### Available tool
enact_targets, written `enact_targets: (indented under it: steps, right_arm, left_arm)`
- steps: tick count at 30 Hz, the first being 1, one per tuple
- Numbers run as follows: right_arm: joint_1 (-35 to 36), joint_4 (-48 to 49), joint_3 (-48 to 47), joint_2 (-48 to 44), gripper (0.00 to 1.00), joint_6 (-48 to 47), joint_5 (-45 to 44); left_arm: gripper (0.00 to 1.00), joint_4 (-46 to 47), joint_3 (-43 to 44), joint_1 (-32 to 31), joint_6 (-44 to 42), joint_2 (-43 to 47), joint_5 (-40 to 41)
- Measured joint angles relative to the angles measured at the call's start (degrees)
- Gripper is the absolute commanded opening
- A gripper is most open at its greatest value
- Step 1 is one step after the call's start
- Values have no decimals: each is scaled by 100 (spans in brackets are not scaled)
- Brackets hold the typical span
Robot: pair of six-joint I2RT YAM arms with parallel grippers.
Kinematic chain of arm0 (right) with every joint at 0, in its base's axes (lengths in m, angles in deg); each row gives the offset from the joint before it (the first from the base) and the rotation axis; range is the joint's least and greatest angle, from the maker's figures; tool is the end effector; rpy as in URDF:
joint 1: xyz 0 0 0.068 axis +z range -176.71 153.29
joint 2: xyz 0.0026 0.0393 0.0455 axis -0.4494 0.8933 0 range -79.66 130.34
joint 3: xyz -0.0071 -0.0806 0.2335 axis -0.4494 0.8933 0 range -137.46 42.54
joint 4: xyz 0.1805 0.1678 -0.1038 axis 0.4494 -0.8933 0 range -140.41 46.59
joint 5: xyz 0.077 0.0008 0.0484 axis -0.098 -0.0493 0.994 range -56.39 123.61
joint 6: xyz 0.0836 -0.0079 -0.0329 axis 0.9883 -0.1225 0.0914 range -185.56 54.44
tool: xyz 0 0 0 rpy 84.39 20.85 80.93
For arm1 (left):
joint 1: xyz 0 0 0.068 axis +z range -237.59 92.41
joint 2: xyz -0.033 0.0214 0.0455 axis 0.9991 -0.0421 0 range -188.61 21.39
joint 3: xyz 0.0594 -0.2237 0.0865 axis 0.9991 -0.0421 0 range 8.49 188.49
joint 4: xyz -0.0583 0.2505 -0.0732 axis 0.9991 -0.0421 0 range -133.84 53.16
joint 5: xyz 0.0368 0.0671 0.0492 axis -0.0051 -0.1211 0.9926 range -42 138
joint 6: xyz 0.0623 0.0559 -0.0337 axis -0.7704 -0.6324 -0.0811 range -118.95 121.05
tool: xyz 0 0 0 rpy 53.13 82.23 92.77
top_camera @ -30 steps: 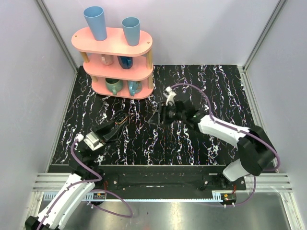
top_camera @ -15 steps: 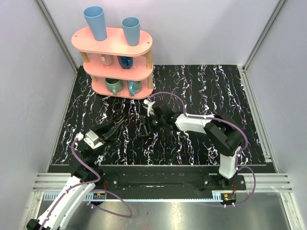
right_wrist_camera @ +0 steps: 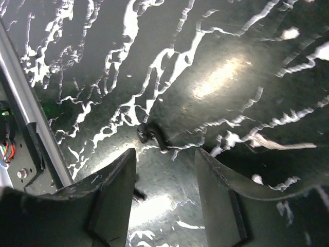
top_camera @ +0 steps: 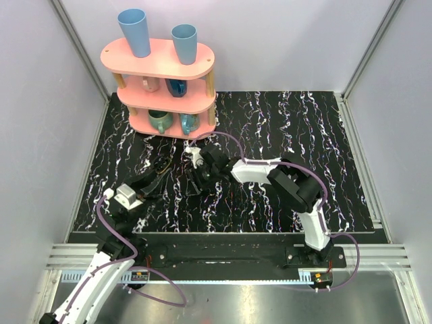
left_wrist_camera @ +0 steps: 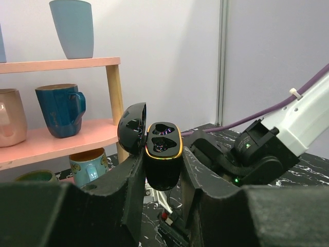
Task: Insert the wireless bluetooth earbuds into the charging case
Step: Pick up the right earbud from the center of the board.
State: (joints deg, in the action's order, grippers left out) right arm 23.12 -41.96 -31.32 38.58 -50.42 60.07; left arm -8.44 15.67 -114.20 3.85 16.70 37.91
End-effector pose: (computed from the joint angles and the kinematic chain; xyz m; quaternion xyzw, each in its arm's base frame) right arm 0.2700 0.3754 0.0902 -0.3532 0.8247 0.3858 0.2153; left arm 0.1400 -0.0859 0.2825 0.1761 0.4650 -0.2619 0.8271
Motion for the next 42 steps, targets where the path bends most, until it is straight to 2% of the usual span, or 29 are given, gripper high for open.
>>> enact_targets:
  steps: [8, 25, 29, 30, 33, 35, 42]
  right_arm:
    - [299, -44, -264, 210, 57, -297, -125]
    - [745, -424, -616, 304, 51, -933, -1281]
    - [828, -391, -601, 304, 45, -898, -1469]
    - [850, -382, -595, 304, 40, -876, -1545]
    - [890, -339, -562, 299, 39, -796, -1757]
    - [907, -256, -481, 264, 31, -723, -1932]
    - [911, -223, 39, -120, 31, -402, -2629]
  left_arm:
    - [0, -201, 101, 0, 0, 98, 92]
    - [0, -284, 120, 0, 2, 208, 125]
    - [0, -286, 120, 0, 2, 210, 153]
    - [0, -286, 120, 0, 2, 214, 157]
    - [0, -289, 120, 0, 2, 238, 157]
    - [0, -289, 120, 0, 2, 240, 157]
    - [0, -286, 120, 0, 2, 223, 155]
